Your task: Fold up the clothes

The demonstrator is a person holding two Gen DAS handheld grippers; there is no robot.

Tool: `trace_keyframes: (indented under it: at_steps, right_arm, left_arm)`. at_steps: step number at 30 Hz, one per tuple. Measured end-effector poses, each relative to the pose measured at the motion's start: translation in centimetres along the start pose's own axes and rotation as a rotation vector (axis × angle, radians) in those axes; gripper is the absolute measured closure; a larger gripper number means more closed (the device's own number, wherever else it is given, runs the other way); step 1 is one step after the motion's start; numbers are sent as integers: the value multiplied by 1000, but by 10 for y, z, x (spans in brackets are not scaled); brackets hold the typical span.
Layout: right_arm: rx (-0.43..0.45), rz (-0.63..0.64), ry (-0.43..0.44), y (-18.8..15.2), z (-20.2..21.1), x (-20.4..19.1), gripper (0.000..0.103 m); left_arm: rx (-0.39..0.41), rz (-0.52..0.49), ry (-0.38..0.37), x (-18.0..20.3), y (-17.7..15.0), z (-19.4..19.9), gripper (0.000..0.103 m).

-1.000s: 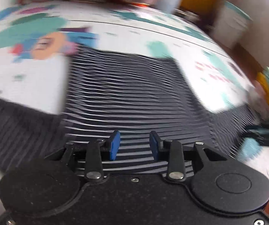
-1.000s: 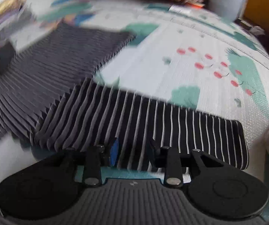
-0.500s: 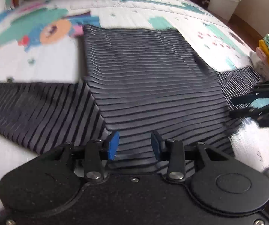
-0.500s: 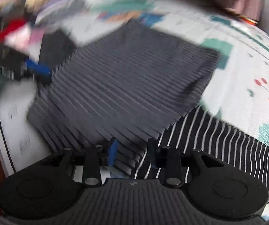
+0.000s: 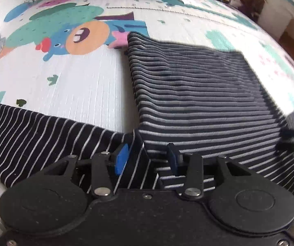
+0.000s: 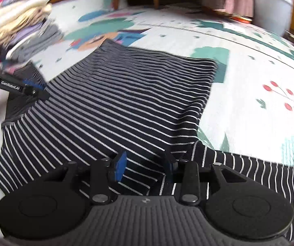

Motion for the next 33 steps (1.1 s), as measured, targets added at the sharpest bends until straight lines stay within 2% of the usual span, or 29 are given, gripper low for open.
trace_keyframes:
  at_steps: [1, 2, 3, 4, 6, 9, 12, 17, 23, 29, 33]
  right_arm:
    - [31, -27, 3, 0, 2, -1, 62]
    - [45, -63, 6, -2, 0, 0, 60]
    - [44, -99, 3, -4, -4, 2, 56]
    - [17, -125, -7, -8, -10, 5, 56]
    - [86, -145, -7, -7, -2, 4, 62]
    - [151, -227, -19, -9, 19, 6, 61]
    - [150, -343, -40, -32, 34, 12, 58]
    - [117, -648, -21, -76, 69, 24, 58]
    - [26, -918, 134, -115, 68, 25, 57]
    - [56, -976, 198, -111, 46, 21, 56]
    - [85, -1025, 204, -107, 41, 24, 57]
  left_arm:
    - [48, 10, -12, -1, 1, 5, 63]
    - [63, 23, -16, -1, 0, 5, 62]
    - [42, 16, -4, 0, -2, -1, 62]
    - [9, -4, 16, 3, -4, -8, 63]
    - [33, -33, 16, 13, 3, -5, 63]
    - [68, -53, -11, 31, 20, 0, 62]
    - [75, -49, -59, 49, 38, -3, 62]
    - [52, 5, -154, 80, 60, -16, 61]
    - [0, -25, -247, 121, 68, -30, 61]
    - [-42, -48, -272, 145, 77, -45, 61]
    - [-59, -80, -267, 159, 100, -62, 61]
Point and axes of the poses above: each gripper's, at about its wrist camera, not at the fingertips, and z roughly against the way its jaws point, x to its right, y to its top, the point moved 2 cm from there along -z, roughly the way its jaws point, and after that the axes turned 4 degrees about -z, right-handed, at the moved point
